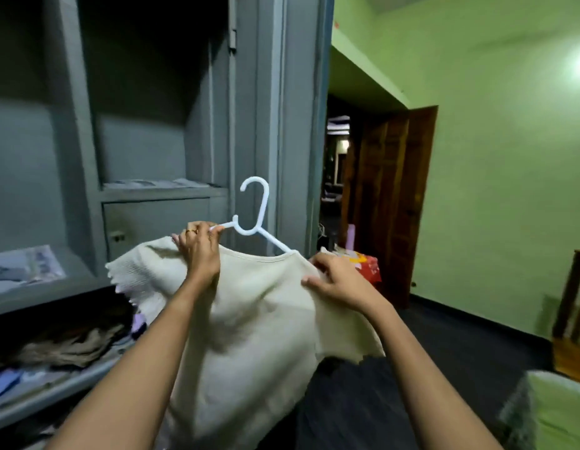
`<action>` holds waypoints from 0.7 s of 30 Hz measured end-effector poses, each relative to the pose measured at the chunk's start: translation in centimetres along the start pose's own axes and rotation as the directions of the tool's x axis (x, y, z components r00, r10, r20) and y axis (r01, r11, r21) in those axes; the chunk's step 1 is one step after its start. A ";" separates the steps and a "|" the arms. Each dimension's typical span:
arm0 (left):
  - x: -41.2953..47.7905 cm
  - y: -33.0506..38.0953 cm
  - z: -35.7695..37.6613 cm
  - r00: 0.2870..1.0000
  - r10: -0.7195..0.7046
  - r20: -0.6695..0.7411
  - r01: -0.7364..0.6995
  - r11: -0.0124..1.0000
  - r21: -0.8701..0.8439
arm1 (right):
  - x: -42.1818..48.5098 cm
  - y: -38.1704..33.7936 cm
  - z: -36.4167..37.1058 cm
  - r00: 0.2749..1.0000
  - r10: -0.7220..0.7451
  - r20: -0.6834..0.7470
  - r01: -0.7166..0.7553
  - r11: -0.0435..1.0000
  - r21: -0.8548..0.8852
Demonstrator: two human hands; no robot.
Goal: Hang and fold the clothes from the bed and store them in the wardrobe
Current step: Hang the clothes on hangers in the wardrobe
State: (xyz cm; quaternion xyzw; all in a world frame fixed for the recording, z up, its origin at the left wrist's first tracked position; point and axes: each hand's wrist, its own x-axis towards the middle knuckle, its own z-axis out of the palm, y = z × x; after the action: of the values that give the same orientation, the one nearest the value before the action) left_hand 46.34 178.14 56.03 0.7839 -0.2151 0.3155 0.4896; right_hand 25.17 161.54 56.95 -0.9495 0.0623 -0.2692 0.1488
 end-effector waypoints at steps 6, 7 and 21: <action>11.8 0.1 -3.2 0.994 -0.067 -0.085 0.048 0.977 -0.208 | 7.3 -5.8 -0.8 0.931 -0.078 -0.358 0.260 0.828 0.496; 13.5 0.6 -3.4 0.990 -0.077 -0.116 0.044 0.964 -0.263 | 8.8 -6.7 -1.1 0.902 -0.066 -0.427 0.289 0.828 0.481; 32.6 4.6 -8.4 0.974 0.009 -0.228 -0.114 0.885 -0.452 | 33.0 -18.0 -7.9 0.639 -0.164 -0.752 0.484 0.845 0.227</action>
State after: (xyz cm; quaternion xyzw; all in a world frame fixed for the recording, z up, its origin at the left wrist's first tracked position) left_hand 64.05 182.82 84.63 0.5980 -0.2534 0.3551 0.6724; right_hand 49.67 170.05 85.29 -0.7136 -0.1190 -0.6412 0.2558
